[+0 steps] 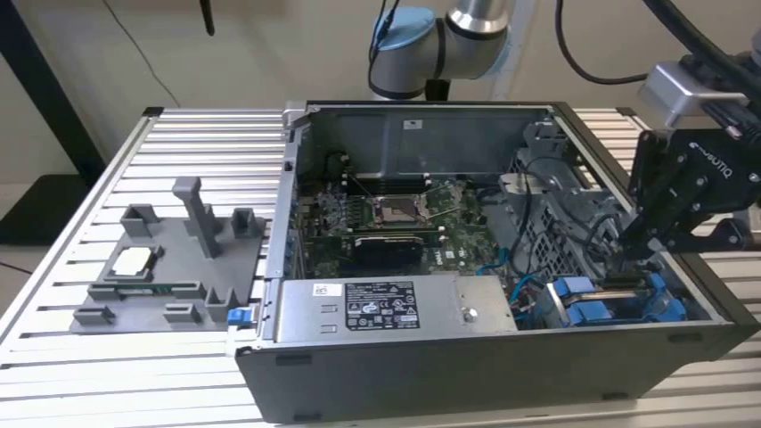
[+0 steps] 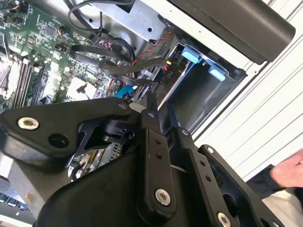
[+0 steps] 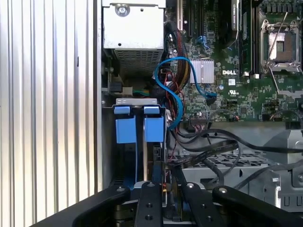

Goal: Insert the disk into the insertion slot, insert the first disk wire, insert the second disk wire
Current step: 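Insert the second disk wire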

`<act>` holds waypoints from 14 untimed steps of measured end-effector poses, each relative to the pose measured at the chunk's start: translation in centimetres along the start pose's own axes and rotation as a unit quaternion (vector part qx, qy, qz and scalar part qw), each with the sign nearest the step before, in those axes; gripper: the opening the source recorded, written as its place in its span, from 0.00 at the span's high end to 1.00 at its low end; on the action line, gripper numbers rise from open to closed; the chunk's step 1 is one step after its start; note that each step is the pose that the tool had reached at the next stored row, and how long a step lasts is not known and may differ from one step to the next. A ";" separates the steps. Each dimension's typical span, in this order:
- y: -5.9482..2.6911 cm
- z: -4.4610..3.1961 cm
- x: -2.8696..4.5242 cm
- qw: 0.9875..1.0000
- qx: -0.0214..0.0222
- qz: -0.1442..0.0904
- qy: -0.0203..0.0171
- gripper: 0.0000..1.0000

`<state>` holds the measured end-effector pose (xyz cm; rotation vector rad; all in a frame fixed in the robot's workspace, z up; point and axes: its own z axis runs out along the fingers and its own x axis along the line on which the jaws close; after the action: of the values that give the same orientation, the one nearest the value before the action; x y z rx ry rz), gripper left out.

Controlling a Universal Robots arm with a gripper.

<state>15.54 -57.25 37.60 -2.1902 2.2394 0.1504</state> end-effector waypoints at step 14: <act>0.13 -0.82 -0.05 1.000 0.007 0.001 -0.030 0.76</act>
<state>15.46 -57.25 38.42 -2.1477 2.2037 0.1965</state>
